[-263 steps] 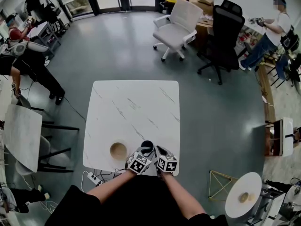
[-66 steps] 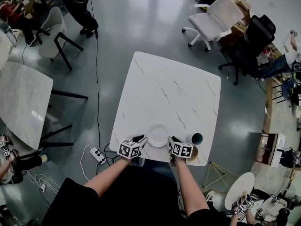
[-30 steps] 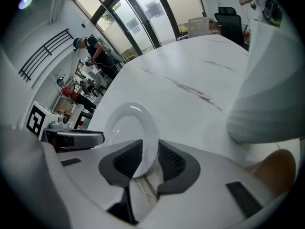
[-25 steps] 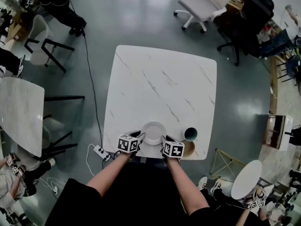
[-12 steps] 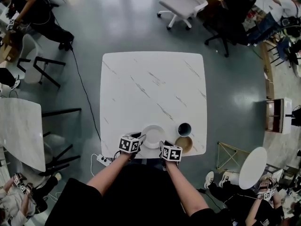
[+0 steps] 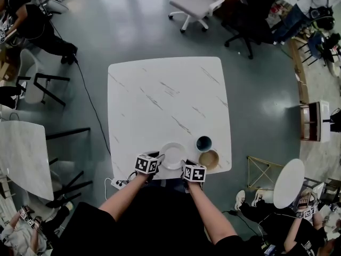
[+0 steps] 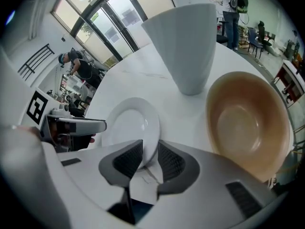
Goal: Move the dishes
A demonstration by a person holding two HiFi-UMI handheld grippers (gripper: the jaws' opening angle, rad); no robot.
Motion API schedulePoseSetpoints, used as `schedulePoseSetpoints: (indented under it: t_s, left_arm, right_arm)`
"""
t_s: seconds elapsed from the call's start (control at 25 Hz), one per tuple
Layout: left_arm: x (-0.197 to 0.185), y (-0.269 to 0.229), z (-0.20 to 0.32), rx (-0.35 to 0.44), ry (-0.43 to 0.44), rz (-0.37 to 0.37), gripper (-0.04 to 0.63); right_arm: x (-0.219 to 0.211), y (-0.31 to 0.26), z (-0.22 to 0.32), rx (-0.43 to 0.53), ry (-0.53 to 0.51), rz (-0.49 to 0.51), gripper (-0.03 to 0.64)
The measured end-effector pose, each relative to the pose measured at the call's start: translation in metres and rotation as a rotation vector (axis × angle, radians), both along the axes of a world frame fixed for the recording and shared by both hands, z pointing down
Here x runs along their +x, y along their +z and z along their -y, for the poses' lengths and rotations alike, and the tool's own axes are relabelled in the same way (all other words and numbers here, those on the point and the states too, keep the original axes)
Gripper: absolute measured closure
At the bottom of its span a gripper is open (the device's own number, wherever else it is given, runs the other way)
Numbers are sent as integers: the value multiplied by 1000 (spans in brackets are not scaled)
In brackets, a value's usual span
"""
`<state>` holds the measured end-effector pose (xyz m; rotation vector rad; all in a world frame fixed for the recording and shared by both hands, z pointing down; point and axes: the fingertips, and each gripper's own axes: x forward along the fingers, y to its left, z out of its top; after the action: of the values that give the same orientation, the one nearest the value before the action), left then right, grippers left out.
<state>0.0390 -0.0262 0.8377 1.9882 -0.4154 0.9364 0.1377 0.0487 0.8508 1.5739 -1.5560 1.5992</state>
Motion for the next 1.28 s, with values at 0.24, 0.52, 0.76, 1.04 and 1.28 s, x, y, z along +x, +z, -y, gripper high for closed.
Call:
schedulePoseSetpoints:
  t_s: [0.24, 0.52, 0.76, 1.04, 1.28]
  left_arm:
    - [-3, 0, -6, -2, 40, -3, 461]
    - [-15, -7, 1, 49, -20, -22, 461]
    - [-29, -40, -14, 134, -28, -93, 462]
    - [-58, -95, -34, 174, -128, -234, 484]
    - [-60, -154, -33, 328, -189, -330, 578]
  right_arm:
    - [-1, -7, -2, 1, -36, -11, 491]
    - [-2, -17, -2, 58, -75, -88, 491]
    - [-26, -54, 6, 171, -182, -144, 491]
    - [-63, -122, 6, 329, -150, -127, 518]
    - [-97, -198, -1, 573, -174, -97, 600]
